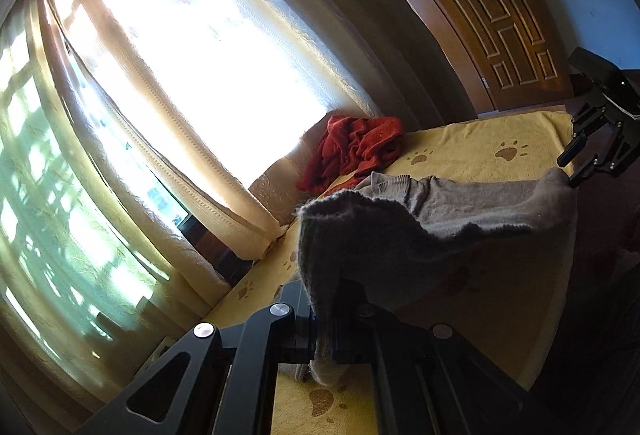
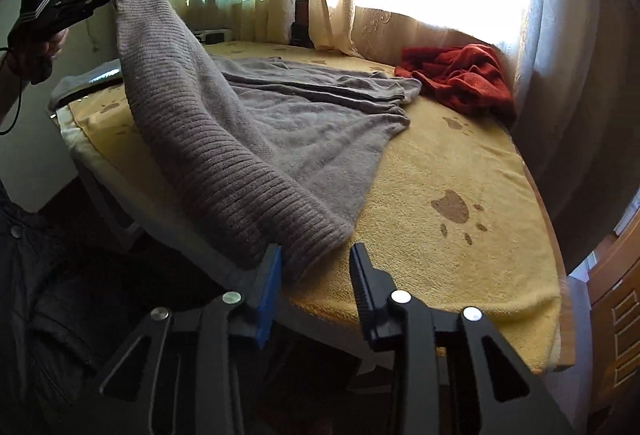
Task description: Fold clothes
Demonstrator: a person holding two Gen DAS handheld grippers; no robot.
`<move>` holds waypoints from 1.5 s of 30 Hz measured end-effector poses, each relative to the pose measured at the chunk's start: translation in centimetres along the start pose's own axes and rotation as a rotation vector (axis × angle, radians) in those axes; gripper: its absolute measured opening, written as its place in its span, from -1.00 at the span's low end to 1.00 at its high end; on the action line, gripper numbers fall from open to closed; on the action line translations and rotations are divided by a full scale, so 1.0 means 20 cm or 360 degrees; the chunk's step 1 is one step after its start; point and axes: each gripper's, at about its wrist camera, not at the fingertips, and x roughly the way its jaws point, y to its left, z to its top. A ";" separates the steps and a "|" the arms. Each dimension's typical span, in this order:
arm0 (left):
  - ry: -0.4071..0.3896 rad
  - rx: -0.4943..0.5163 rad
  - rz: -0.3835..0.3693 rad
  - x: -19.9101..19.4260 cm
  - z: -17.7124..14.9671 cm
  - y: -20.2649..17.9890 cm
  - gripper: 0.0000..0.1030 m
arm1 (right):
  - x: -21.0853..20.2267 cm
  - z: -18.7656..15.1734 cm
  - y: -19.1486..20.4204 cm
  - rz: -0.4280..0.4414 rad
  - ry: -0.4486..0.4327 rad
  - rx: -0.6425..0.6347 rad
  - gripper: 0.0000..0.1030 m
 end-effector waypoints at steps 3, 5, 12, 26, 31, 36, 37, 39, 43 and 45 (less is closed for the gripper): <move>0.0004 -0.0001 0.0020 -0.01 0.00 0.01 -0.91 | 0.00 -0.01 -0.03 0.0149 0.0034 0.0051 -0.25; 0.0007 -0.0004 0.0030 -0.01 -0.01 0.01 -0.91 | 0.01 -0.02 -0.05 0.0211 0.0066 0.0080 -0.26; -0.0003 -0.0002 0.0053 -0.03 -0.01 0.02 -0.91 | 0.04 0.03 0.00 0.0419 0.0011 0.0165 -0.25; 0.0084 -0.0086 0.0125 0.03 -0.11 0.11 -0.91 | 0.21 0.32 0.05 0.1036 -0.0131 0.0410 -0.77; 0.0248 -0.0231 0.0139 0.15 -0.27 0.19 -0.91 | 0.30 0.42 -0.16 0.0636 -0.0192 0.0541 -0.68; 0.0332 -0.0365 0.0113 0.19 -0.40 0.25 -0.91 | 0.25 0.44 0.12 -0.0048 -0.0197 -0.0352 -0.63; 0.0335 -0.0374 0.0111 0.19 -0.41 0.26 -0.91 | 0.23 0.42 0.20 -0.0103 -0.0214 -0.0583 -0.62; 0.0333 -0.0379 0.0111 0.20 -0.41 0.26 -0.91 | 0.21 0.36 0.35 -0.0173 -0.0246 -0.1006 0.12; 0.0319 -0.0360 0.0108 0.20 -0.38 0.25 -0.91 | 0.22 0.28 0.51 -0.0163 -0.0271 -0.1489 0.98; 0.0316 -0.0350 0.0107 0.20 -0.38 0.24 -0.91 | 0.25 0.26 0.54 -0.0149 -0.0219 -0.1619 0.98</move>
